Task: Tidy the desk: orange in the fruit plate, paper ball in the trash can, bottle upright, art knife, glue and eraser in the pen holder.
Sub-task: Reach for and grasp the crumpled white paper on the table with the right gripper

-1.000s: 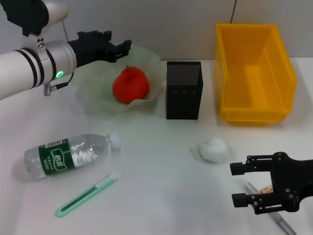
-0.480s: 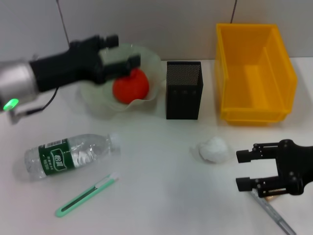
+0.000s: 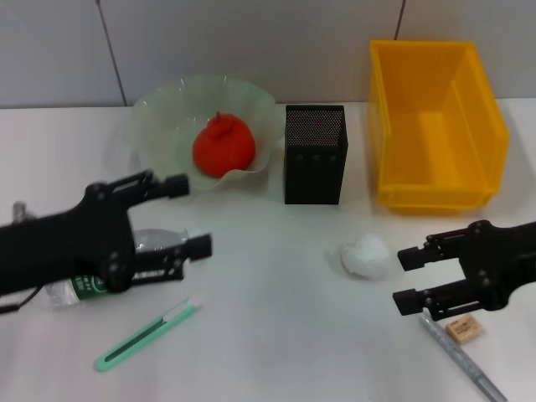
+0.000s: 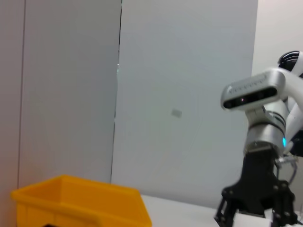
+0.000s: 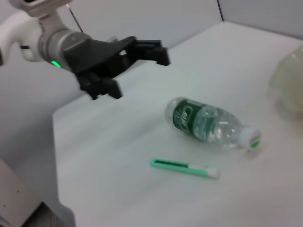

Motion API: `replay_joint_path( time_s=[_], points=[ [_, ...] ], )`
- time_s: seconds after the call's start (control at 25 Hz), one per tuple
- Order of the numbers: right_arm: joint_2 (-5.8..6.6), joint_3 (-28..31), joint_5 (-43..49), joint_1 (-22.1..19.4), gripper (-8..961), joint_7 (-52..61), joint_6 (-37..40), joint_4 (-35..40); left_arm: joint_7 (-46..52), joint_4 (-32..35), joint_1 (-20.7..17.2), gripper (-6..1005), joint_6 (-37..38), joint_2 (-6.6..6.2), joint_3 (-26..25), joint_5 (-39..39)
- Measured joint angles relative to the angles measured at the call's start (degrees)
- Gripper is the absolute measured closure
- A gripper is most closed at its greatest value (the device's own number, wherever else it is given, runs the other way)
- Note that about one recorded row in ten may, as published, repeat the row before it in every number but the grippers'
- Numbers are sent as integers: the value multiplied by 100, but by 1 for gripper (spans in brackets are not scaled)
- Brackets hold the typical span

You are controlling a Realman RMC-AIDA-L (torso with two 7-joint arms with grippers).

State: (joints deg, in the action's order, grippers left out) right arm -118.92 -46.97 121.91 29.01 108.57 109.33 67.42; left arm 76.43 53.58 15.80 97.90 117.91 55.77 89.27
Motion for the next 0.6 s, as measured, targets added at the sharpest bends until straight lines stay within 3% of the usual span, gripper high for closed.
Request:
replay_joint_path(
  time_s=[0.32, 0.48, 0.6],
  points=[
    [23, -246, 855, 445, 208, 1319, -674, 343, -332, -352, -272, 156, 28, -26, 0, 3],
    [17, -432, 1759, 1025, 208, 2044, -940, 246, -564, -695, -284, 157, -12, -44, 1, 3],
    [-1, -667, 2088, 1207, 209, 2343, -1172, 126, -648, -773, -286, 158, -18, -29, 2, 3]
  ],
)
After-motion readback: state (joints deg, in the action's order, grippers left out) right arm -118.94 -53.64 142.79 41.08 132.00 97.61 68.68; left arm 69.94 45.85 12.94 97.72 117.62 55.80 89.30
